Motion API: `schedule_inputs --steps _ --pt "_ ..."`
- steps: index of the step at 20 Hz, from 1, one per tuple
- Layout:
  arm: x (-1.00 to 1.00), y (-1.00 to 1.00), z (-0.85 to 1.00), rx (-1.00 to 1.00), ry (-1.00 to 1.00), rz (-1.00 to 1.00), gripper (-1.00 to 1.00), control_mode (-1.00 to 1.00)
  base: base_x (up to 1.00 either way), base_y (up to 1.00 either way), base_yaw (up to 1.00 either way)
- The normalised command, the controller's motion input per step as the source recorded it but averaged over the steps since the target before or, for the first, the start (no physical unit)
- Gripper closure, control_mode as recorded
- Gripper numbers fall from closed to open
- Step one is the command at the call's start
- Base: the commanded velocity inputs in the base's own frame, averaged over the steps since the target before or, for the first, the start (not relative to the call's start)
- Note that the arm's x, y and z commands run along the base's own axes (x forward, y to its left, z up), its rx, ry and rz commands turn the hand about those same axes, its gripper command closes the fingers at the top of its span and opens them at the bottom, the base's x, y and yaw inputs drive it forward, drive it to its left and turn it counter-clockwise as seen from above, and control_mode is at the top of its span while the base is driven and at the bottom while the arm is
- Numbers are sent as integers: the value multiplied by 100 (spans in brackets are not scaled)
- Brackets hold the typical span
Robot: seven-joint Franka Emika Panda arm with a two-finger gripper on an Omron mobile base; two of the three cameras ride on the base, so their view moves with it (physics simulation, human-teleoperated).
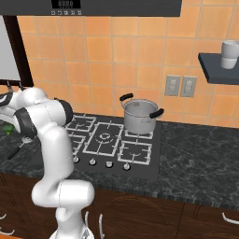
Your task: Put the lemon and broccoli in the pot. Retrieve the spatula and lightly stir the vegetables in the pot.
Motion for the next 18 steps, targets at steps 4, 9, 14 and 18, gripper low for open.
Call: schedule_inputs --steps 4,9,14,18 --pt "10 25 -29 0 26 -26 -100 -100 0 0 0" --pt "46 6 -29 0 22 -21 -100 -100 0 0 0" --pt "32 31 -18 -6 5 -17 -100 -100 0 0 0" --pt "18 51 -26 -5 6 -15 -100 -100 0 0 0"
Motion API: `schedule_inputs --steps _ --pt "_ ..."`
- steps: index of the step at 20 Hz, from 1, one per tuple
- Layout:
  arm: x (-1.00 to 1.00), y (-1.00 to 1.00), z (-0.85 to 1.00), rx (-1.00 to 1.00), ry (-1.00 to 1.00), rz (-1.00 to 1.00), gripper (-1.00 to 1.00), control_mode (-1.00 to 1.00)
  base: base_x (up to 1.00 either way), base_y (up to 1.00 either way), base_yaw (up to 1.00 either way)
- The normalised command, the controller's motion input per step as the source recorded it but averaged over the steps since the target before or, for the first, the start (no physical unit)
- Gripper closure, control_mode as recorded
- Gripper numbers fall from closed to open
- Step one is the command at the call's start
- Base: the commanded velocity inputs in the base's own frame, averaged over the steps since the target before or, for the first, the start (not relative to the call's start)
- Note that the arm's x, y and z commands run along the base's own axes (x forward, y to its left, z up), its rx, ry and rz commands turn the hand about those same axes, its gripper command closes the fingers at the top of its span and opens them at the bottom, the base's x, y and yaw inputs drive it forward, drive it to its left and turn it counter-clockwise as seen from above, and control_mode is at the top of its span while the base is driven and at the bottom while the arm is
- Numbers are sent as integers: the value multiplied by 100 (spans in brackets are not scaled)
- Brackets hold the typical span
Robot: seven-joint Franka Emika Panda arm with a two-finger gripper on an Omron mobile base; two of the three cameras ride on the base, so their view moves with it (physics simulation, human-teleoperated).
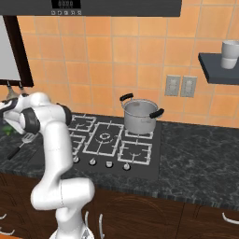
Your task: Put the lemon and broccoli in the pot. Retrieve the spatula and lightly stir the vegetables in the pot.
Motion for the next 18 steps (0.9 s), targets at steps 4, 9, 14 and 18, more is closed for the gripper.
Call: schedule_inputs --steps 4,9,14,18 --pt "26 19 -21 -1 5 -16 -100 -100 0 0 0" --pt "11 0 -27 0 1 -12 100 -100 0 0 0" --pt "-21 -3 -11 0 -1 -12 100 -100 0 0 0" --pt "-32 -67 6 1 -23 1 100 -100 0 0 0"
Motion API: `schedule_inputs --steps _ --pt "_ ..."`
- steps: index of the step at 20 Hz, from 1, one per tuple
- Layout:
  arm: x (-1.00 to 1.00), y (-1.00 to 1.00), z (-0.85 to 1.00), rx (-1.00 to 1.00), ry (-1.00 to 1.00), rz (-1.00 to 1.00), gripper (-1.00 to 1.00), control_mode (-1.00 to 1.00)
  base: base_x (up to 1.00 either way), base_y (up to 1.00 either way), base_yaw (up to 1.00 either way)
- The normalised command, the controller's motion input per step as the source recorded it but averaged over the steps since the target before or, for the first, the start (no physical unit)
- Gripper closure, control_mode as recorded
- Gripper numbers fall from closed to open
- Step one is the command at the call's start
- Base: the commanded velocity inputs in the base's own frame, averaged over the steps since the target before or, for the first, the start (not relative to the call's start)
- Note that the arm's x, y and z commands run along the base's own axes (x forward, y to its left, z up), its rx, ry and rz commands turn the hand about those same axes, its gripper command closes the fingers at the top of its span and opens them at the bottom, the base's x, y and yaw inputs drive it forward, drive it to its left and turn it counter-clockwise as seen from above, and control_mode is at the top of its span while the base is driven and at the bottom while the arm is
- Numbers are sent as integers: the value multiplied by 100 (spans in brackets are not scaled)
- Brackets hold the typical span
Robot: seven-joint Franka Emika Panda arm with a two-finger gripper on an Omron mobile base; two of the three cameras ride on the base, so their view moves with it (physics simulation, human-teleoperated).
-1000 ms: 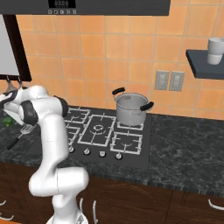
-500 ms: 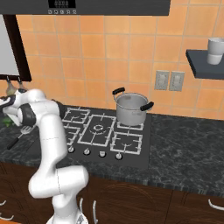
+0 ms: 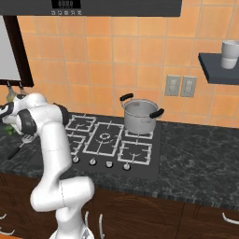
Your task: Put the lemon and broccoli in the pot. Retrieve the spatula and lightly stir the vegetables in the pot.
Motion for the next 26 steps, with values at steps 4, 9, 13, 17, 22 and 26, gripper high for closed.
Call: schedule_inputs --steps 4,9,13,17,22,26 --pt "-49 -100 70 -3 -39 15 100 -100 0 0 0" --pt "-58 -100 99 -10 -40 21 100 -100 0 0 0" --pt "-23 -100 88 -1 -20 22 100 -100 0 0 0" --pt "-14 -100 99 -6 -16 10 100 -100 0 0 0" --pt "0 -100 97 -16 -13 1 100 -100 0 0 0" --pt "0 -100 76 -24 -11 0 100 -100 0 0 0"
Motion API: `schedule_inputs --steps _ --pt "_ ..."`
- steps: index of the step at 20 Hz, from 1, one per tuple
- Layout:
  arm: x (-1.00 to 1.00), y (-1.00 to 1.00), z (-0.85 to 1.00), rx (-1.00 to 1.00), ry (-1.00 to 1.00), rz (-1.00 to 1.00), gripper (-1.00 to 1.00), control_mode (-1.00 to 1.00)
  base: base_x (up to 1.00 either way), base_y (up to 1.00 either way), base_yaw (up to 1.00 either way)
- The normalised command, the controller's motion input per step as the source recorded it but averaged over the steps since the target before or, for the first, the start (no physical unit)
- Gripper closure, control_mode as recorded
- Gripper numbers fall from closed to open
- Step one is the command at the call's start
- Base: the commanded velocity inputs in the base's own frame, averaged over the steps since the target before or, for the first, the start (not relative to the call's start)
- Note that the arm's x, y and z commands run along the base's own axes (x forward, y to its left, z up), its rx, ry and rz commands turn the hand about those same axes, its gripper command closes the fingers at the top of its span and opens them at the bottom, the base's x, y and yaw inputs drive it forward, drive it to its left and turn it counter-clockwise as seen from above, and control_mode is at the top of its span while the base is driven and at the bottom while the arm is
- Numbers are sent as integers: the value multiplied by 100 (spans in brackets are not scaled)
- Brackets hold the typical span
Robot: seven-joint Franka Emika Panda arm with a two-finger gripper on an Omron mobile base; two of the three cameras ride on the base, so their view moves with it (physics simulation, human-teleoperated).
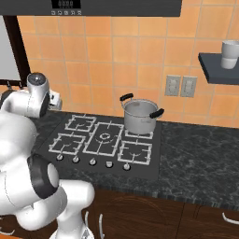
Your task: Put the lemon and broccoli in the pot. Retrieve the spatula and lightly stir the vegetables in the pot.
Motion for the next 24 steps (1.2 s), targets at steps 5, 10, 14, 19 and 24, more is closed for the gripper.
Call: schedule_inputs --steps 5,10,14,19,24 --pt "1 -100 50 -22 -11 0 100 -100 0 0 0" --pt "10 -100 13 -10 -3 -3 100 -100 0 0 0" --pt "17 -100 0 0 0 -4 100 -100 0 0 0" --pt "22 -100 0 -2 0 -6 100 -100 0 0 0" --pt "54 -100 13 -1 -1 -18 100 -100 0 0 0"
